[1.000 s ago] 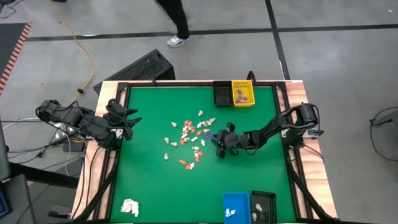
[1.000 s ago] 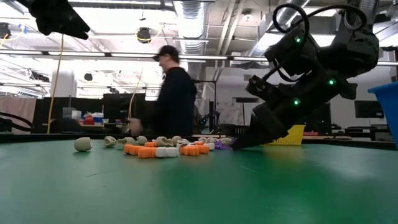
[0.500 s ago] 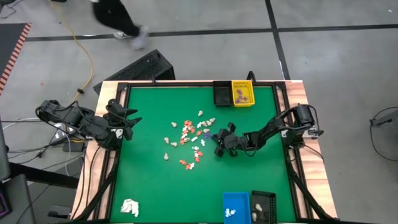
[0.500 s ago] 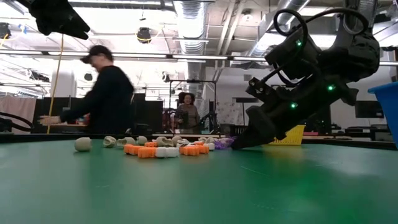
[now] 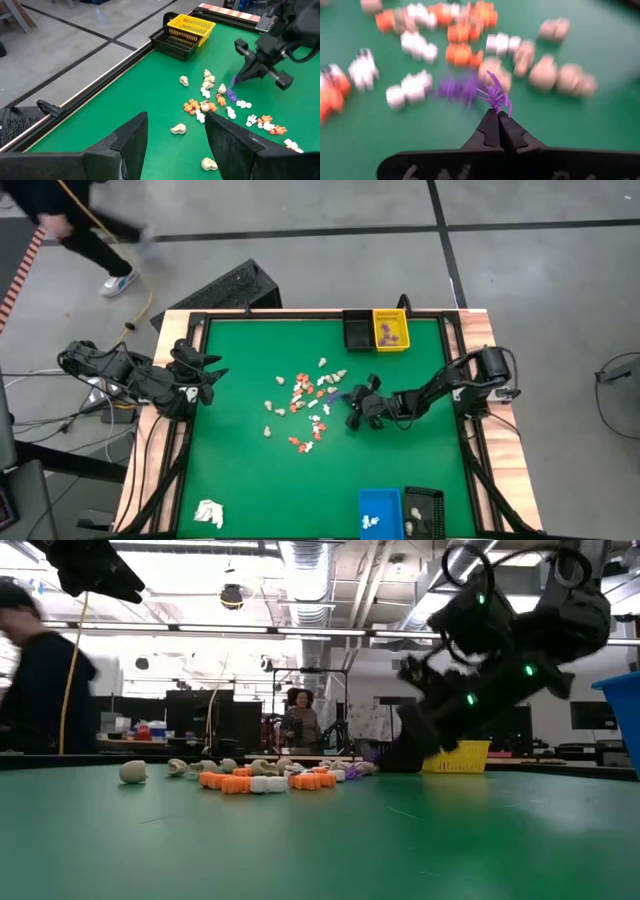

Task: Sort Halloween decoration
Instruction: Put the violet spider toy into the yellow basket

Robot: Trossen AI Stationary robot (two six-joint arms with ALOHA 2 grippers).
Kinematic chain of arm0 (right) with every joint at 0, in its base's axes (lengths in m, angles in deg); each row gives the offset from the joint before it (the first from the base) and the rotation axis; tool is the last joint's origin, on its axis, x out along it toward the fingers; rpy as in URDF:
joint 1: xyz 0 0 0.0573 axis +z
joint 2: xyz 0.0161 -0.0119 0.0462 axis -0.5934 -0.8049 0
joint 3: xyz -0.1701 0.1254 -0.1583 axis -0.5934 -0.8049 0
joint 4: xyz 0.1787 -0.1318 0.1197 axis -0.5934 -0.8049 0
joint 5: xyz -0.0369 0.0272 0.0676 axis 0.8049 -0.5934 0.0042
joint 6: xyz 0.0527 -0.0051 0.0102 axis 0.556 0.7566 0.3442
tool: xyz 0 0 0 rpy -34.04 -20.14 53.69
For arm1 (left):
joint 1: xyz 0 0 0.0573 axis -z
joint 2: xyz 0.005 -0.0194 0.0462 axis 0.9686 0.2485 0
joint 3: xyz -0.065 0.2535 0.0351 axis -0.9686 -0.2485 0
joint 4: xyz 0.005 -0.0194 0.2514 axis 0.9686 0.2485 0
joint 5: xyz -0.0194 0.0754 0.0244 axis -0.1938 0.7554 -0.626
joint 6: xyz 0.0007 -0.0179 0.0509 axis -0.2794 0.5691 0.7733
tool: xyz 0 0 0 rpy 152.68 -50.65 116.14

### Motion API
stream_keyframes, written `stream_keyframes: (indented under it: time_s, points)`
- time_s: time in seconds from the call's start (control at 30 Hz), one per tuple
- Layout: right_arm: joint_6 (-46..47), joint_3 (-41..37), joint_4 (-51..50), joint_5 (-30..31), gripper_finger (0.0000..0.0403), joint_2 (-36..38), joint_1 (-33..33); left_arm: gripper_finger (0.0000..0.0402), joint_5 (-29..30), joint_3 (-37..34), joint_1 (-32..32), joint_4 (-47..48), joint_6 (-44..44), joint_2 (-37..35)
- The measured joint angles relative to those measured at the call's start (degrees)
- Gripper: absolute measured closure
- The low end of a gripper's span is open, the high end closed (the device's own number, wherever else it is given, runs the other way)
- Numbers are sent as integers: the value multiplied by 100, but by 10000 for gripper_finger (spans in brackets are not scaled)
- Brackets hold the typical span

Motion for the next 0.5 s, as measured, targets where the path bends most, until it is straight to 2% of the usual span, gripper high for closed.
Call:
stream_keyframes:
  time_s: [0.23,0.5]
  points:
    - [-199,10,-852,276,403,972,-290,213,-2,2,2,2,1,-2]
    - [228,14,-2613,1695,403,2259,-936,213,7,0,0,-4,1,-2]
